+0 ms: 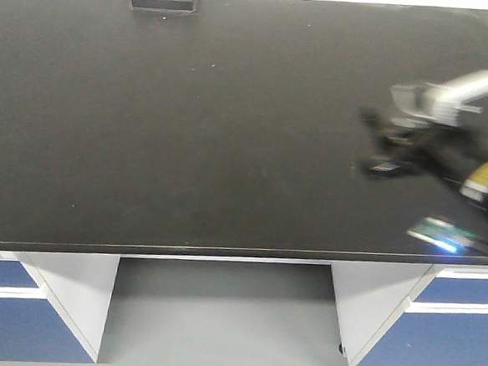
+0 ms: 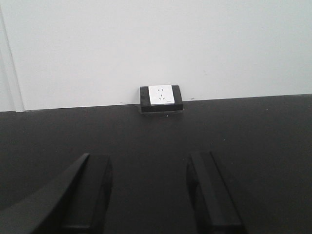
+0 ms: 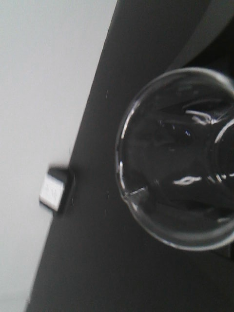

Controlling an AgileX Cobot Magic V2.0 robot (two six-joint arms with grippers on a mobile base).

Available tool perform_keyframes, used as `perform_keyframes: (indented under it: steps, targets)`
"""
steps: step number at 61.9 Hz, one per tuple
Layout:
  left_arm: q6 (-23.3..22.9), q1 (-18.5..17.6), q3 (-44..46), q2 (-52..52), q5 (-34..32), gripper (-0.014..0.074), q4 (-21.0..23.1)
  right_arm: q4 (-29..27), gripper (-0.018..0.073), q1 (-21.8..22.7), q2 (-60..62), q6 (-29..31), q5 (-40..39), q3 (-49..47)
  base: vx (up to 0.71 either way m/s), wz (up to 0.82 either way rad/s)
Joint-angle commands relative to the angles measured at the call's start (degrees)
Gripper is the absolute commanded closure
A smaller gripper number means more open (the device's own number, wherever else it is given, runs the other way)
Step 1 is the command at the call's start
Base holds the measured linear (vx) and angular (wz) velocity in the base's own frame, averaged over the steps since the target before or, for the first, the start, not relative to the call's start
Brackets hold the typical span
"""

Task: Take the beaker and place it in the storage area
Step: 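Lower the beaker onto the bench with the right gripper and open it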

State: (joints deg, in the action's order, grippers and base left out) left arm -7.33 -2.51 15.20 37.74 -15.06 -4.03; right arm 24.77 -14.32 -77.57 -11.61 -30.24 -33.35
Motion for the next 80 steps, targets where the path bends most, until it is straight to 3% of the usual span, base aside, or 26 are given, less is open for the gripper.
perform_keyframes:
  steps: [1, 13, 35, 80]
  targets:
    - [-0.4, -0.2, 1.9, 0.1, -4.5, 0.0118, 0.4, 0.5, 0.0564, -3.4, -6.2, 0.1, -6.8, -6.9, 0.00, 0.00]
    - [-0.4, -0.2, 1.9, 0.1, -4.5, 0.0118, 0.4, 0.0, 0.0564, -7.1, -22.7, 0.1, -14.0, -15.6, 0.00, 0.00]
    - [-0.4, -0.2, 1.9, 0.1, -4.5, 0.0118, 0.4, -2.5, 0.0564, -7.1, -40.8, 0.4, -20.5, -24.7, 0.00, 0.00]
    - [-0.4, -0.2, 1.9, 0.1, -4.5, 0.0118, 0.4, -2.5, 0.0559, -7.1, -50.3, 4.1, -20.7, -30.6, 0.00, 0.00]
